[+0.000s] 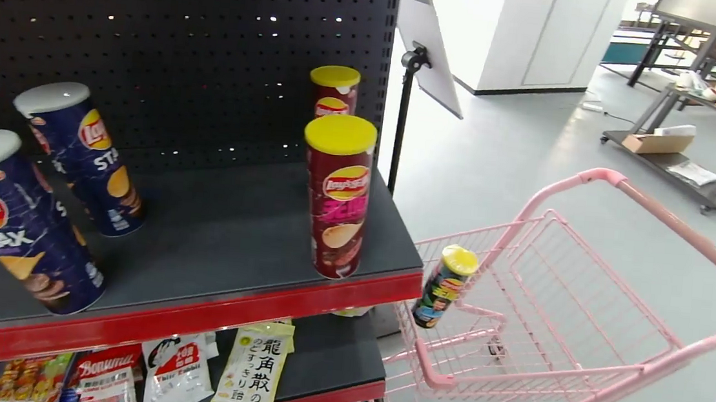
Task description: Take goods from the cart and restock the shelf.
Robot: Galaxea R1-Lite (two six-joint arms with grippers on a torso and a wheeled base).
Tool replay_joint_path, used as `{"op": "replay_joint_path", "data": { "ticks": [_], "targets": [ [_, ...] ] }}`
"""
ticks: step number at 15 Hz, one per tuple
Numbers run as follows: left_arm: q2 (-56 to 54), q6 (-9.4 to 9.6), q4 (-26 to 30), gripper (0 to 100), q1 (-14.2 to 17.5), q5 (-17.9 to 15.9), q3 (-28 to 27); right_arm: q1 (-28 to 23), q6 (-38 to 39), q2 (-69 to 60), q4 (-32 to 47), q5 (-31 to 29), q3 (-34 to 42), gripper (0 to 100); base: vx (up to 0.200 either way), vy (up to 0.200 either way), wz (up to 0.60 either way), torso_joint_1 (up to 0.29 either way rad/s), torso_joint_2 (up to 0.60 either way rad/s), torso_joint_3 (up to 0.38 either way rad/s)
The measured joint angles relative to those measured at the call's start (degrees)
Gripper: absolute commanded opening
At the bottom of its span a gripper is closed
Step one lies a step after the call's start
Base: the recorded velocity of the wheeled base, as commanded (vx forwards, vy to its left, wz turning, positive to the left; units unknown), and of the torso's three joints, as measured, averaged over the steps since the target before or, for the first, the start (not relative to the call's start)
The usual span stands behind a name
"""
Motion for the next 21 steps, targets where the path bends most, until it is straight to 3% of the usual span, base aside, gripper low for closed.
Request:
{"op": "replay_joint_path", "data": {
  "ticks": [7, 21],
  "targets": [
    [0.0, 0.00, 0.0, 100, 0.0, 0.0, 0.1, -0.1, -1.9, 0.0, -0.1, -1.1, 0.7, 100, 0.000, 0.000, 0.00, -0.025, 0.06, 0.034],
    [-0.2, 0.00, -0.1, 100, 0.0, 0.0, 0.1, 0.0, -3.0, 1.5, -0.1, -1.5, 2.8, 100, 0.000, 0.000, 0.00, -0.173, 0.45, 0.274]
  ]
}}
